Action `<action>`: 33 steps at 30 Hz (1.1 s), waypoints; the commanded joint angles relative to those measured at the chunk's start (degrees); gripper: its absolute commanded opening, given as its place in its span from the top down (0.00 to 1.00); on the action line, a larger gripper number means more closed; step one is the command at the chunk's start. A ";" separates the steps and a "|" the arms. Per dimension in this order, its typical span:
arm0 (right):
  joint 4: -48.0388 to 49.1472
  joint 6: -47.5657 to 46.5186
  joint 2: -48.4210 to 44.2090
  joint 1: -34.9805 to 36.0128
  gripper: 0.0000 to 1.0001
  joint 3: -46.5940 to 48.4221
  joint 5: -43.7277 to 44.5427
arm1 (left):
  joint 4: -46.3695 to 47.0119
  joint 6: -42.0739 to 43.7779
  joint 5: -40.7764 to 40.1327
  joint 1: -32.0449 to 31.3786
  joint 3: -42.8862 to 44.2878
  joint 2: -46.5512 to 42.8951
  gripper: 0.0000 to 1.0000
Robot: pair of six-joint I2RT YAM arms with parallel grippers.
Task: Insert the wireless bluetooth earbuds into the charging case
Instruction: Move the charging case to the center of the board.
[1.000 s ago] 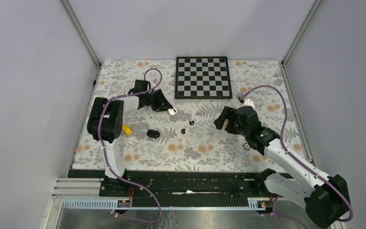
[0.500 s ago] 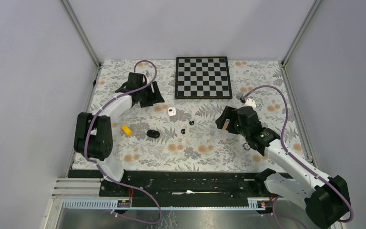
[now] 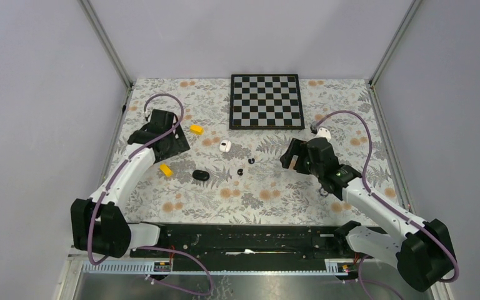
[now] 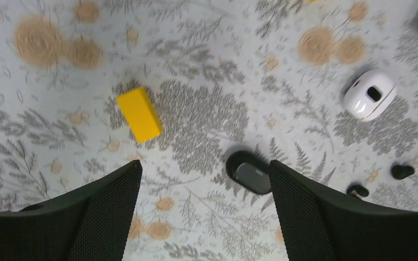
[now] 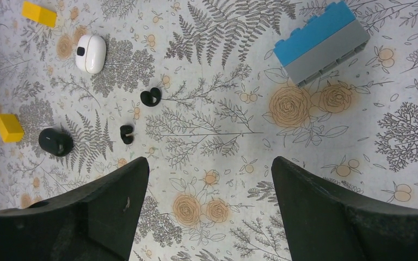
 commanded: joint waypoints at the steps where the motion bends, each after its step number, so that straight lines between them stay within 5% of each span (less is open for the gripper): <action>1: 3.36 -0.69 0.03 -0.23 0.10 1.79 -0.66 | -4.59 -4.00 2.30 0.25 -3.04 -2.35 0.13; 21: 5.31 1.26 -0.55 -0.22 0.10 -1.00 -1.73 | 17.66 -22.54 16.47 -4.87 -19.49 -0.77 0.17; 33: 4.96 2.43 -2.72 -0.23 0.09 -2.62 -1.27 | 20.94 -30.83 12.65 -5.06 -21.34 3.44 0.27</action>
